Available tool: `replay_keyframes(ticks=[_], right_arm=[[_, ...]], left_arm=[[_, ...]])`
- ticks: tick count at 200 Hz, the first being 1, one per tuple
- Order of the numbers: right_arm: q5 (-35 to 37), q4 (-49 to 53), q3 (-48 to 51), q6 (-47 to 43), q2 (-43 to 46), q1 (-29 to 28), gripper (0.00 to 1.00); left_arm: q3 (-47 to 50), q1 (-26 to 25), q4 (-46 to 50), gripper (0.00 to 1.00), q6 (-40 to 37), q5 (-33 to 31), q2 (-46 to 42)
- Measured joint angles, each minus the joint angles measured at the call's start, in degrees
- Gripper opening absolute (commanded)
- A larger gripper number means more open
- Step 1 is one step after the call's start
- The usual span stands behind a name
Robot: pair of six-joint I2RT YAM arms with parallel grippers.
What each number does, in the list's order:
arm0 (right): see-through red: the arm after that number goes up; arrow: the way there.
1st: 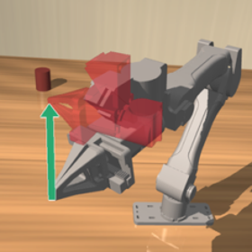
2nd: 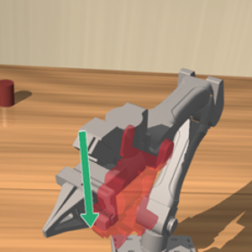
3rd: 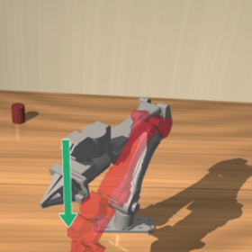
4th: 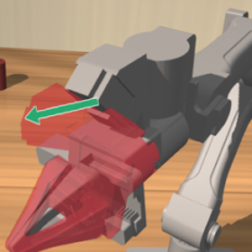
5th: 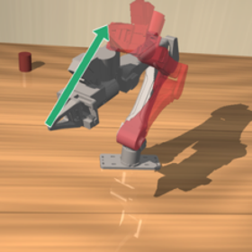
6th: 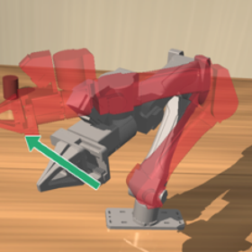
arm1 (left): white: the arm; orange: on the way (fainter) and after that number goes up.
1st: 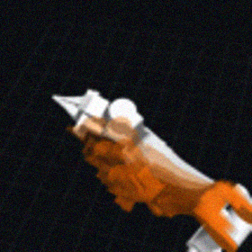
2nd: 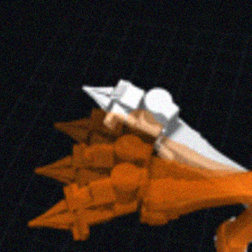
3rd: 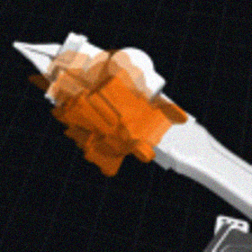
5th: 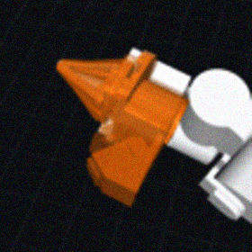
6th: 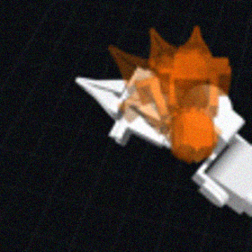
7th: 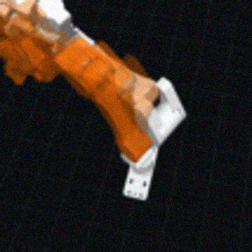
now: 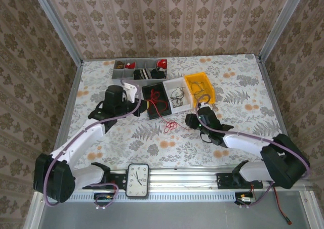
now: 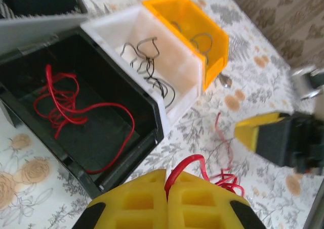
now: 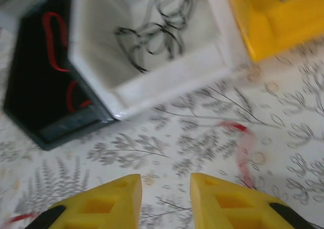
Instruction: Untangle the cables
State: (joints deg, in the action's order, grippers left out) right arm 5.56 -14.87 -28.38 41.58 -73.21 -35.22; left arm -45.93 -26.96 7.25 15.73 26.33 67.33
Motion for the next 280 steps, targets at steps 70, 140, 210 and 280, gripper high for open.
replay_keyframes(ticks=[70, 140, 210, 280], right_arm=[[-8.00, 2.27, -6.12, -8.74, -7.13, -4.42, 0.41], [-11.56, 9.05, -7.80, -12.85, -10.23, -4.92, 0.36], [-12.35, 12.07, -10.69, -14.53, -14.60, -4.92, 0.11], [-4.22, 12.35, -10.99, -9.16, -15.02, -3.48, 0.00]], left_arm=[[3.10, -3.78, -1.81, 0.00, -0.37, -2.27, 6.23], [3.21, -4.15, -3.34, 0.00, -0.37, -4.96, 6.36], [3.54, -4.26, -3.98, 0.00, -0.37, -5.42, 6.97], [9.35, -2.64, -3.39, 0.00, 1.68, -19.39, -3.02]])
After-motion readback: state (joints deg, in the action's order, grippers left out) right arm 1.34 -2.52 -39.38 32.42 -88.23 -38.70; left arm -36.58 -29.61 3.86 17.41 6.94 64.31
